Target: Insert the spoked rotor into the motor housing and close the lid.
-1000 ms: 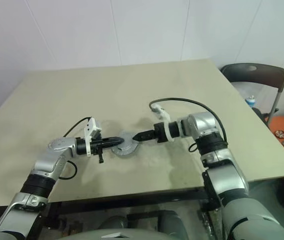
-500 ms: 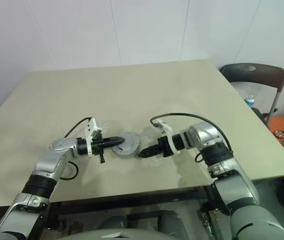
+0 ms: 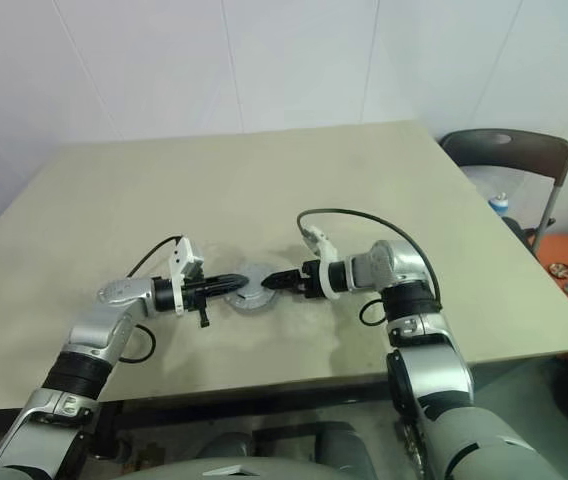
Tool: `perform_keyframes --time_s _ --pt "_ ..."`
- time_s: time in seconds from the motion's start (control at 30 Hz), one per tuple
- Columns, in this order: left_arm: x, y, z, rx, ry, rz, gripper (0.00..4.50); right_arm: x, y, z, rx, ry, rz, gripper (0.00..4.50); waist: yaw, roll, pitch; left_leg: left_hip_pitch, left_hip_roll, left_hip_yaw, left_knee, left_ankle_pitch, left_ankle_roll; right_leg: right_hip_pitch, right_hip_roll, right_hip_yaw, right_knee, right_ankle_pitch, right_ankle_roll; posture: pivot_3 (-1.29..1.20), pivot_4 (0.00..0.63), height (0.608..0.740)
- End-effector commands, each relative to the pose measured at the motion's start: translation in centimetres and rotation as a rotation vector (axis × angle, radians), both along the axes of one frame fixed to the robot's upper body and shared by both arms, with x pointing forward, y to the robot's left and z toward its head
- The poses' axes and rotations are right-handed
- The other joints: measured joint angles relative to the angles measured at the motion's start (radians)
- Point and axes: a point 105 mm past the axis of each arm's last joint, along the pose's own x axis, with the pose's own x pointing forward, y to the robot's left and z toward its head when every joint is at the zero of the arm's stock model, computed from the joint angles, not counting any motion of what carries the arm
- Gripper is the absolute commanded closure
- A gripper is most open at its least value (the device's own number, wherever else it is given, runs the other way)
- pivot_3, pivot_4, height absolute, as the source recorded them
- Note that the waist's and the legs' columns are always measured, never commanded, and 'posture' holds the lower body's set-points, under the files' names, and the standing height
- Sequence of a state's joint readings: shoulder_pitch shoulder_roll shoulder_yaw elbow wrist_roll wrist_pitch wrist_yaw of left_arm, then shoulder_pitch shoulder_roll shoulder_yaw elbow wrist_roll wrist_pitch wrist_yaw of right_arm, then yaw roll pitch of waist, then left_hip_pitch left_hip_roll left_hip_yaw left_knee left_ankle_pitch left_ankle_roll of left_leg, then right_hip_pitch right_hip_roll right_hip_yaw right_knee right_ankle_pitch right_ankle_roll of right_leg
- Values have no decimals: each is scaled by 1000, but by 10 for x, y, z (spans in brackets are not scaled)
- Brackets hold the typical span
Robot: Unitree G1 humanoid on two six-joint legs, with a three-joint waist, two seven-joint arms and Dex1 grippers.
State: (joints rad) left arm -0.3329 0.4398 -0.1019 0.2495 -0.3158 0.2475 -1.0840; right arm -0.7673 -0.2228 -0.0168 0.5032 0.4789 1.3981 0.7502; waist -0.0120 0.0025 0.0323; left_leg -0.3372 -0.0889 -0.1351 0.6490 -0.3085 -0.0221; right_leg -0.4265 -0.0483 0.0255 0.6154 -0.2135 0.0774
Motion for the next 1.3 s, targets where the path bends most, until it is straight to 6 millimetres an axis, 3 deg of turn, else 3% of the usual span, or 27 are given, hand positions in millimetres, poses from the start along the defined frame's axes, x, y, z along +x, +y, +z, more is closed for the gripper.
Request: perform_keyframes --time_s 0.03,0.23,0.4,0.63,0.9,1.27,1.3 --pt "-2 4 -9 31 29 11 4500 -5 10 15 31 -10 46 542 0 0 0 0 0 0 0 0 0 0 0 0 0 0 0 0 0 740" --pt "-1 8 -8 33 24 20 4500 -20 11 10 38 65 92 542 -1 0 0 0 0 0 0 0 0 0 0 0 0 0 0 0 0 740" --pt "-1 15 -8 37 21 44 4500 -9 18 1 56 95 9 542 -4 -1 -1 1 0 0 0 0 0 0 0 0 1 0 0 0 0 740" --pt "0 21 -7 38 15 68 4500 -11 36 -9 74 137 -44 542 -16 -1 -1 5 2 1 0 1 -1 1 3 1 4 1 -1 0 0 740" --pt "3 24 -5 39 9 79 4500 -6 36 -14 91 169 -117 542 -34 -1 -1 16 2 0 -1 1 -1 13 3 1 3 0 1 0 0 740" --pt "5 23 -5 34 2 89 4500 1 39 -26 88 172 -197 542 -36 -1 -1 21 2 -1 -1 1 -1 18 4 1 3 -2 3 0 0 740" --pt "5 23 -5 34 2 89 4500 1 40 -27 86 174 -200 724 -36 -1 -2 21 2 -1 -1 1 -1 18 4 1 3 -2 3 0 0 740"
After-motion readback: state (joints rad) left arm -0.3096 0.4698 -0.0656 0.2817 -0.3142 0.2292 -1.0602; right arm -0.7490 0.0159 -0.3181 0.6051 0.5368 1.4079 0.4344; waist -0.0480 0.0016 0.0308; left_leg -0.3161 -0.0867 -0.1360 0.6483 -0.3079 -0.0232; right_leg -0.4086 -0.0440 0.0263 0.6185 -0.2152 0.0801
